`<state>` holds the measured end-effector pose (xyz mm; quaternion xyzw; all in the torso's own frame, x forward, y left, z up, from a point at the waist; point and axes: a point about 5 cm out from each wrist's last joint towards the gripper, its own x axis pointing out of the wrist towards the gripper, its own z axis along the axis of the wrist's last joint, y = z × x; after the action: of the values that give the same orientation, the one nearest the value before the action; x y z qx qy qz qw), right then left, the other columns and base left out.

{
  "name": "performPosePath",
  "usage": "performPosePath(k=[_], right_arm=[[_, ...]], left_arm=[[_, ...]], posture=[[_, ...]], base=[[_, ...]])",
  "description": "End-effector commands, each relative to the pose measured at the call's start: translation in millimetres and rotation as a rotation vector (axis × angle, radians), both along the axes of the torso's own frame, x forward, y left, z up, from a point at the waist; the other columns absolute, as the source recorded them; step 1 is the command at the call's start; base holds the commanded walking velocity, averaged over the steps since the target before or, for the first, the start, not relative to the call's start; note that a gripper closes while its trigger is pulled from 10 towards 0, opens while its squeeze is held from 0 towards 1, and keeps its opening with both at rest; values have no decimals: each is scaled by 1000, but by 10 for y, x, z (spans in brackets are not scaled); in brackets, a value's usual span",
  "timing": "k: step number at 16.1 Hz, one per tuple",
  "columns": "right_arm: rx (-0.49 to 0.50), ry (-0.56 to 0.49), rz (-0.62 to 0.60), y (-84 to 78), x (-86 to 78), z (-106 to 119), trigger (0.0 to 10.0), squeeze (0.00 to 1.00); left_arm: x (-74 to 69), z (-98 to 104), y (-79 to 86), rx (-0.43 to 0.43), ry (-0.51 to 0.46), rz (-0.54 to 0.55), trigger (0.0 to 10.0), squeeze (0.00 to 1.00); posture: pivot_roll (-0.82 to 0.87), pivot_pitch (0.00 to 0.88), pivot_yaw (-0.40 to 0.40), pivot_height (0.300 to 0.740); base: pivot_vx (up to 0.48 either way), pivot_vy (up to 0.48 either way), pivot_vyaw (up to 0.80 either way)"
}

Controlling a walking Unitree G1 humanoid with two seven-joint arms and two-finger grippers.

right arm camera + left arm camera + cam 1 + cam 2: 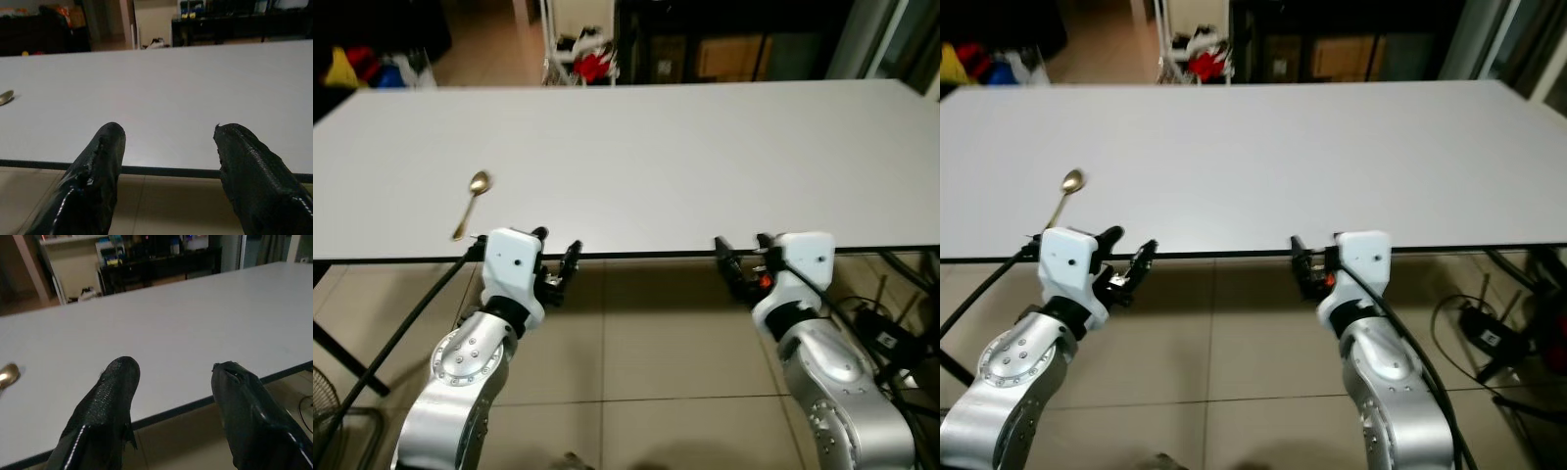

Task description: Setting the table

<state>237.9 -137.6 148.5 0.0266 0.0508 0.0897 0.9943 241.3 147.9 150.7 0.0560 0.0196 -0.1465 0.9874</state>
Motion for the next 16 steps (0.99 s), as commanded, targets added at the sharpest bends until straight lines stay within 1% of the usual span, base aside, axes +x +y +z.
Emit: performPosePath(k=[1,7,13,15,16], right_arm=[[-8,-10,40,87,7,29,10000,0],[-6,-8,91,136,-4,24,10000,0],[-5,-13,138,164,30,40,10000,0],[-1,-19,159,186,52,54,10000,0],[-1,-18,169,203,68,49,10000,0]], left_arm=[[14,-7,85,20,10,27,10000,0],[13,-14,81,24,13,23,10000,0],[15,3,107,28,5,55,10000,0],[18,17,120,39,-12,70,10000,0],[29,13,129,73,-20,79,10000,0]], posture=[[150,0,51,727],[152,0,49,727],[166,0,33,727],[172,0,22,727],[178,0,21,727]], base=[[0,0,800],[0,0,800],[0,0,800],[0,0,800],[0,0,800]])
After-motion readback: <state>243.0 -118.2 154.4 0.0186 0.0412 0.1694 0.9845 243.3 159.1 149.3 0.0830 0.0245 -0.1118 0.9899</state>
